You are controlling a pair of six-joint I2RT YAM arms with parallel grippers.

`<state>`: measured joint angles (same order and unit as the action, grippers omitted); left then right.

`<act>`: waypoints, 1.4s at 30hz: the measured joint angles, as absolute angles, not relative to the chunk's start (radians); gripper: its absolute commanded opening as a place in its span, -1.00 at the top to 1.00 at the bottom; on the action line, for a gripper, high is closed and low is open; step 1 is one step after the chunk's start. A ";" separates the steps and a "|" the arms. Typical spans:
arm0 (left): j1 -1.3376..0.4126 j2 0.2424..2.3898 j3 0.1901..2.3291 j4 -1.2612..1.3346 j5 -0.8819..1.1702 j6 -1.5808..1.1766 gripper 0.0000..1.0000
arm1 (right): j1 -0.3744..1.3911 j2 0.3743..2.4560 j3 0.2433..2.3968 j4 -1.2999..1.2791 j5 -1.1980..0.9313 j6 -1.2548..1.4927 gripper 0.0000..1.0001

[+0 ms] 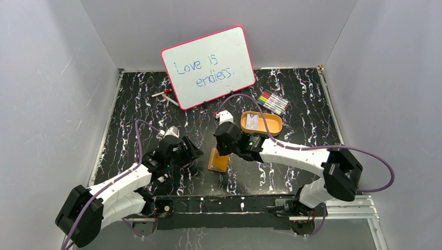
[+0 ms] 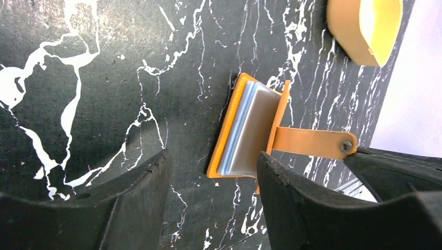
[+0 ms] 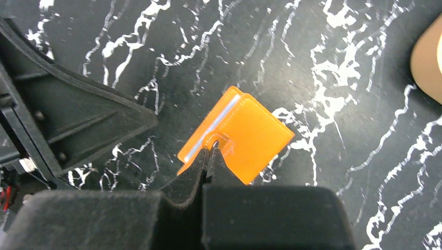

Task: Put the credit cards into the card holder
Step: Open the card holder at the center of the board.

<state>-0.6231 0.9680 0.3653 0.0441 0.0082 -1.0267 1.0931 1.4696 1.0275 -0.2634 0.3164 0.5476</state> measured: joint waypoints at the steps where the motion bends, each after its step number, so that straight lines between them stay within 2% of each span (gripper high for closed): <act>1: -0.623 0.978 0.362 0.046 0.012 -1.026 -0.14 | 1.093 1.462 1.018 -0.260 0.327 0.553 1.00; 8: -0.623 1.061 0.360 0.101 0.048 -1.016 -0.11 | 1.093 1.340 0.893 -0.326 0.419 0.608 1.00; 16: -0.623 1.127 0.362 0.126 0.054 -1.004 -0.11 | 1.093 1.195 0.797 -0.543 0.556 0.757 1.00; 25: -0.623 1.154 0.386 0.125 0.048 -0.999 -0.11 | 1.090 1.205 0.794 -0.763 0.629 0.958 1.00; 31: -0.623 1.155 0.396 0.125 0.049 -0.990 -0.12 | 1.034 1.175 0.743 -0.750 0.585 0.981 1.00; 32: -0.623 1.155 0.396 0.125 0.049 -0.987 -0.12 | 1.027 1.175 0.738 -0.750 0.578 0.982 0.09; 37: -0.623 1.156 0.399 0.122 0.049 -0.986 -0.13 | 1.016 1.171 0.740 -0.769 0.572 0.991 -0.26; 42: -0.623 1.155 0.402 0.118 0.049 -0.980 -0.14 | 1.016 1.129 0.828 -0.855 0.596 0.984 -0.35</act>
<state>-0.6231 1.1553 0.4023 0.1181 0.0494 -0.9798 1.0161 1.1294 0.8276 -0.8547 0.5961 0.9836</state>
